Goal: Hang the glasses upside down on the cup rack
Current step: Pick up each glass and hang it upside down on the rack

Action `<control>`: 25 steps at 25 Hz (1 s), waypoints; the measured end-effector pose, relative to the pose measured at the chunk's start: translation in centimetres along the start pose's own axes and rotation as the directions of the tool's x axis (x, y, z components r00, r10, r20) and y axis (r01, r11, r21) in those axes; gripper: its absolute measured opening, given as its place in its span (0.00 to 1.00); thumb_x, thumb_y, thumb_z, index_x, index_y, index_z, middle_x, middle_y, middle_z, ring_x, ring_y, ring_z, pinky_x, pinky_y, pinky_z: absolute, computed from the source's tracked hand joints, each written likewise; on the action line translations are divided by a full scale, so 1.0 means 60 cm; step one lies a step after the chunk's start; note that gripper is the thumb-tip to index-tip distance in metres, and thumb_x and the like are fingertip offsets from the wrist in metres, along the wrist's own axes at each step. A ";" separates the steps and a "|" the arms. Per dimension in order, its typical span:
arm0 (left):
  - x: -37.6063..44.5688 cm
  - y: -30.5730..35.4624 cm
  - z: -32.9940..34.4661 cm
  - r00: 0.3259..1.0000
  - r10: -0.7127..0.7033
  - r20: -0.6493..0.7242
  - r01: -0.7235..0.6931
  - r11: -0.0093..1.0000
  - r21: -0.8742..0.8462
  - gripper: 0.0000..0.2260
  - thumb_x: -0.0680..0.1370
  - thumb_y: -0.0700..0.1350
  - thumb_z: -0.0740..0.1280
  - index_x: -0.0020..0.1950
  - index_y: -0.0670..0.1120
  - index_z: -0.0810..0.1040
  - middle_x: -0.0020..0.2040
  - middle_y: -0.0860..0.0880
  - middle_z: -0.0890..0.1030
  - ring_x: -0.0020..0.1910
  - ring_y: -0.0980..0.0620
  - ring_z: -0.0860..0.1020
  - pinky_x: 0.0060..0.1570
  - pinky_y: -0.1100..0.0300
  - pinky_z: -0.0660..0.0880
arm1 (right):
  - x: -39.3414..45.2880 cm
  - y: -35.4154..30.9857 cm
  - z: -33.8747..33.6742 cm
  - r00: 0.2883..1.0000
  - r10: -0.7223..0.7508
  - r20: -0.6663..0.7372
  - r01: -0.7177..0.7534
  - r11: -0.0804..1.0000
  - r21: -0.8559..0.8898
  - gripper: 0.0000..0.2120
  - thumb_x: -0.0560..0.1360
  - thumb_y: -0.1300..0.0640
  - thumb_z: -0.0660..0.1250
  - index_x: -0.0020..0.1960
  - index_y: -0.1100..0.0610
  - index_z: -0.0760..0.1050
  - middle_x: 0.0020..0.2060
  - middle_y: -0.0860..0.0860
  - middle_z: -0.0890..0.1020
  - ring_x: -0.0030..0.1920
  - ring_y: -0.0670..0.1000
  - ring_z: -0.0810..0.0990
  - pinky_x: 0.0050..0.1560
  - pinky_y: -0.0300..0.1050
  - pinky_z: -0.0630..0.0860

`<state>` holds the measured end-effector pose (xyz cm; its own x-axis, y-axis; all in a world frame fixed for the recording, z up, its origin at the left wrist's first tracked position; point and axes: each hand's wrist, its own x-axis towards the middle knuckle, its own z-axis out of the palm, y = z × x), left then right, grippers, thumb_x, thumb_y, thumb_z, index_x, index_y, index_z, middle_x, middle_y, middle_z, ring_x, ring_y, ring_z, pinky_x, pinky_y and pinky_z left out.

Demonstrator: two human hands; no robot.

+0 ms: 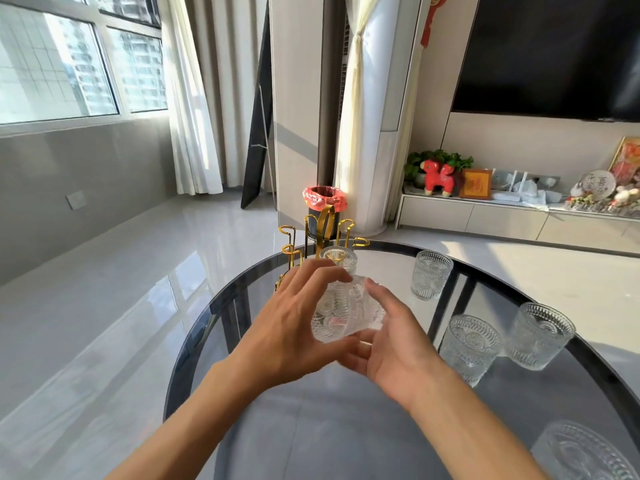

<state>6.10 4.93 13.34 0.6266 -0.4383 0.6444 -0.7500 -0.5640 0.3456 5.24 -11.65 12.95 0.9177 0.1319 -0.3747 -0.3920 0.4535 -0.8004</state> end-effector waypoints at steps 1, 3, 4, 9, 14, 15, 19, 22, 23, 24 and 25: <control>0.014 -0.004 -0.002 1.000 -0.009 0.021 0.010 0.998 -0.054 0.25 0.72 0.60 0.70 0.64 0.53 0.69 0.63 0.55 0.72 0.62 0.56 0.73 0.58 0.61 0.73 | 0.003 -0.019 -0.006 0.997 -0.066 -0.049 0.065 0.997 -0.036 0.21 0.67 0.42 0.73 0.55 0.51 0.77 0.36 0.59 0.84 0.32 0.58 0.82 0.35 0.50 0.81; 0.048 -0.020 -0.006 0.996 -0.085 0.025 0.087 0.990 -0.109 0.21 0.75 0.61 0.64 0.64 0.54 0.70 0.63 0.55 0.74 0.61 0.58 0.72 0.59 0.59 0.72 | 0.015 -0.060 -0.020 0.958 -0.252 -0.140 0.229 0.960 -0.159 0.21 0.67 0.44 0.74 0.56 0.50 0.75 0.42 0.58 0.85 0.33 0.58 0.84 0.34 0.51 0.81; 0.069 -0.034 -0.007 0.991 -0.131 -0.004 0.130 0.987 -0.092 0.20 0.77 0.61 0.61 0.64 0.53 0.71 0.63 0.54 0.75 0.61 0.57 0.72 0.58 0.57 0.72 | 0.024 -0.082 -0.026 0.918 -0.354 -0.177 0.308 0.920 -0.242 0.23 0.67 0.44 0.74 0.58 0.49 0.73 0.47 0.58 0.83 0.34 0.57 0.85 0.34 0.50 0.81; 0.180 -0.125 0.005 0.974 -0.220 0.047 0.205 0.954 0.220 0.19 0.82 0.49 0.57 0.71 0.46 0.71 0.72 0.47 0.73 0.70 0.45 0.69 0.64 0.47 0.70 | 0.095 -0.172 -0.049 0.705 -0.702 -0.101 0.485 0.581 -0.654 0.20 0.67 0.44 0.74 0.54 0.38 0.70 0.54 0.52 0.81 0.45 0.55 0.82 0.35 0.49 0.80; 0.228 -0.193 0.033 0.965 -0.194 0.175 0.138 0.948 0.286 0.18 0.83 0.49 0.54 0.62 0.40 0.75 0.63 0.42 0.79 0.63 0.43 0.75 0.59 0.45 0.73 | 0.184 -0.201 -0.061 0.670 -0.709 0.220 0.438 0.138 -0.888 0.28 0.67 0.44 0.74 0.63 0.38 0.67 0.59 0.49 0.79 0.52 0.55 0.79 0.53 0.54 0.77; 0.228 -0.202 0.037 0.969 -0.187 0.162 0.141 0.955 0.262 0.18 0.83 0.50 0.53 0.60 0.39 0.76 0.62 0.42 0.80 0.61 0.44 0.76 0.57 0.47 0.74 | 0.199 -0.200 -0.064 0.680 -0.687 0.256 0.419 0.077 -0.905 0.29 0.67 0.44 0.74 0.64 0.38 0.66 0.59 0.50 0.80 0.48 0.54 0.78 0.51 0.51 0.76; 0.224 -0.215 0.043 0.984 -0.143 0.106 0.120 0.973 0.196 0.22 0.83 0.53 0.51 0.60 0.42 0.79 0.67 0.45 0.78 0.64 0.48 0.76 0.58 0.55 0.71 | 0.234 -0.176 -0.074 0.717 -0.615 0.328 0.331 -0.114 -0.937 0.29 0.66 0.42 0.74 0.63 0.36 0.64 0.56 0.52 0.81 0.39 0.51 0.77 0.41 0.46 0.74; 0.225 -0.213 0.041 0.980 -0.166 0.109 0.141 0.969 0.204 0.24 0.83 0.56 0.49 0.67 0.46 0.76 0.71 0.47 0.74 0.68 0.48 0.73 0.61 0.53 0.71 | 0.249 -0.155 -0.081 0.758 -0.551 0.350 0.299 -0.183 -0.937 0.29 0.67 0.43 0.74 0.63 0.35 0.64 0.57 0.53 0.81 0.47 0.55 0.78 0.43 0.48 0.74; 0.225 -0.213 0.040 0.978 -0.177 0.113 0.151 0.967 0.207 0.25 0.82 0.57 0.49 0.68 0.46 0.75 0.72 0.48 0.73 0.69 0.48 0.72 0.63 0.51 0.71 | 0.252 -0.150 -0.085 0.774 -0.534 0.341 0.293 -0.176 -0.940 0.29 0.67 0.43 0.74 0.62 0.35 0.64 0.58 0.52 0.81 0.51 0.56 0.78 0.45 0.48 0.73; 0.224 -0.212 0.039 0.976 -0.185 0.119 0.158 0.966 0.205 0.25 0.82 0.58 0.48 0.69 0.47 0.74 0.72 0.48 0.72 0.70 0.48 0.72 0.64 0.50 0.71 | 0.256 -0.147 -0.090 0.787 -0.524 0.325 0.287 -0.155 -0.945 0.28 0.67 0.43 0.74 0.62 0.35 0.64 0.60 0.52 0.80 0.52 0.56 0.78 0.46 0.49 0.73; 0.223 -0.212 0.040 0.975 -0.187 0.122 0.161 0.966 0.201 0.26 0.82 0.58 0.48 0.70 0.47 0.74 0.73 0.48 0.72 0.70 0.48 0.71 0.65 0.49 0.71 | 0.258 -0.145 -0.094 0.799 -0.518 0.306 0.282 -0.127 -0.951 0.28 0.67 0.43 0.74 0.62 0.34 0.63 0.61 0.51 0.80 0.52 0.55 0.78 0.47 0.49 0.73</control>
<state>24.50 4.57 15.95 0.7771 -0.4071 0.4799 -0.5816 -0.7559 0.3005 22.48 -18.52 11.49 0.9558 0.1404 0.2584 0.2475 -0.8587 -0.4487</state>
